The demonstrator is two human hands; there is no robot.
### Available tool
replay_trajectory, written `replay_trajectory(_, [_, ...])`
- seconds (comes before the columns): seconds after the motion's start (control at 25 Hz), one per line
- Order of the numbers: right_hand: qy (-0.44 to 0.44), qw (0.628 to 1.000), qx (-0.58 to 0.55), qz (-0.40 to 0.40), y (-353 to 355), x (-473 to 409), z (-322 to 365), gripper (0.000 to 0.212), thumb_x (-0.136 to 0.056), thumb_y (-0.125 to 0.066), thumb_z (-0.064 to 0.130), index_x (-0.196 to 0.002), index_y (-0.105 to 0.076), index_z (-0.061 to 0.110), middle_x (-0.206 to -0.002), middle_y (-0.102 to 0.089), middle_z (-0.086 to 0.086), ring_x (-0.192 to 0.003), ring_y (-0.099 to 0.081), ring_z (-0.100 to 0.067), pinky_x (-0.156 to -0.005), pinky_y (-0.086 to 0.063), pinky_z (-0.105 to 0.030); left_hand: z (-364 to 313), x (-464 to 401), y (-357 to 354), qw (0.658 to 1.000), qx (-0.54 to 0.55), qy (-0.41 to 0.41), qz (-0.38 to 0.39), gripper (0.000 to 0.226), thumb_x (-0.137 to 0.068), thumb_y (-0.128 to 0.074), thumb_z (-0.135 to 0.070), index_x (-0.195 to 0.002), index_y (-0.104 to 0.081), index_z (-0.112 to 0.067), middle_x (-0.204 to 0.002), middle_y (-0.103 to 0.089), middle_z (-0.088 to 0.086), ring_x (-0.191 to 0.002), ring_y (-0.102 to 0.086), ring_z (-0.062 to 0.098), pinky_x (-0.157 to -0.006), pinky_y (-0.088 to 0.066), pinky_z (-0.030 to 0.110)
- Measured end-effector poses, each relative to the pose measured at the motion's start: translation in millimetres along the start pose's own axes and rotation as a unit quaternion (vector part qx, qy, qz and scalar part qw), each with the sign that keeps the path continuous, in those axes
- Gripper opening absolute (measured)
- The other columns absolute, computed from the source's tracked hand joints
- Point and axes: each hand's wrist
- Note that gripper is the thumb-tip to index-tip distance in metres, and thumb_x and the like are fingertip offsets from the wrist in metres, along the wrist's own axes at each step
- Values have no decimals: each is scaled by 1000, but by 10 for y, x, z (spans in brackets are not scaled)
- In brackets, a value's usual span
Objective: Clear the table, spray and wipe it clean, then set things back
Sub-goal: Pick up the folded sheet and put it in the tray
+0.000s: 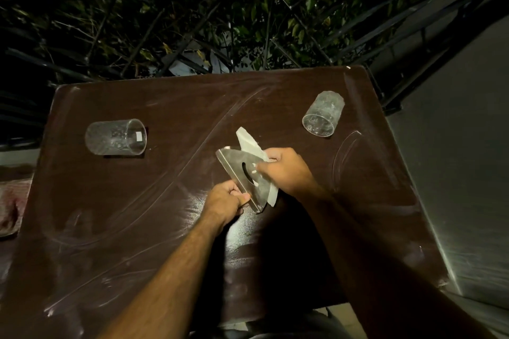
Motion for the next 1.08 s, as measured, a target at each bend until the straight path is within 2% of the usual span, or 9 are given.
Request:
replay_trajectory(0.08, [26,998,57,20,-100,36,84,7,-82,-66,24,-83,-72,26,-70,-70,10,-66,-64,-1,-58,-47,-20,47,56,28,999,40,6,10,10,-86,-71,1,-78,-66,-2,-58,-63,3,-57,-64,15,-49,-51,27])
replay_trajectory(0.16, [31,991,128,21,-192,64,159,13,-86,-58,18,-87,-70,21,-79,-70,1,-77,-66,-18,-65,-50,-26,68,105,88,998,66,18,11,20,-82,-76,-2,-72,-59,-5,-58,-63,8,-45,-59,10,-43,-49,24])
replay_trajectory(0.24, [38,982,180,31,-258,104,223,17,-86,-51,18,-86,-68,18,-78,-64,-2,-75,-62,-26,-67,-49,-30,51,156,186,999,25,10,-39,27,-73,-85,-13,-76,-58,-11,-60,-66,4,-45,-58,12,-47,-49,27])
replay_trajectory(0.36, [55,972,220,68,-328,178,296,24,-83,-48,34,-87,-68,21,-76,-64,0,-74,-61,-25,-67,-49,-31,-3,201,404,973,-104,-78,-189,71,-59,-93,-26,-117,-52,-19,-106,-60,-4,-88,-60,11,-82,-49,28])
replay_trajectory(0.48, [72,956,273,74,-447,205,341,25,-83,-52,20,-99,-71,25,-84,-64,-4,-81,-61,-27,-70,-46,-29,-76,204,613,950,-170,-203,-168,92,-62,-90,-20,-139,-40,-32,-130,-47,-4,-118,-47,12,-107,-38,33])
replay_trajectory(0.64, [99,941,311,85,-575,230,342,26,-83,-54,13,-100,-69,25,-83,-63,-6,-88,-66,-31,-72,-50,-31,-100,179,774,934,-228,-269,-57,65,-76,-77,-12,-127,-53,-44,-121,-56,-15,-109,-53,5,-106,-41,30])
replay_trajectory(0.84, [79,975,196,65,-526,335,110,32,-82,-57,20,-104,-73,37,-90,-75,10,-85,-68,-13,-78,-54,-25,-34,189,948,918,-251,-304,-46,21,-85,-70,-17,-95,-74,-35,-96,-63,-15,-95,-60,5,-95,-45,26])
replay_trajectory(0.96, [60,990,119,37,-450,447,-121,39,-80,-54,11,-95,-76,39,-91,-74,25,-93,-67,2,-86,-49,-18,-26,195,1001,912,-278,-300,-23,19,-91,-64,-20,-95,-76,-34,-95,-65,-10,-96,-60,13,-92,-44,30])
replay_trajectory(1.08, [58,995,77,21,-444,531,-335,40,-79,-54,6,-90,-79,36,-88,-75,24,-93,-66,7,-86,-43,-10,-61,200,975,923,-286,-256,-14,20,-90,-61,-16,-88,-71,-34,-86,-72,-11,-88,-66,12,-87,-51,30])
Point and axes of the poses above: each hand's wrist, its own x-axis away from the middle knuckle, its own y-axis out of the back of the hand, z = x × y
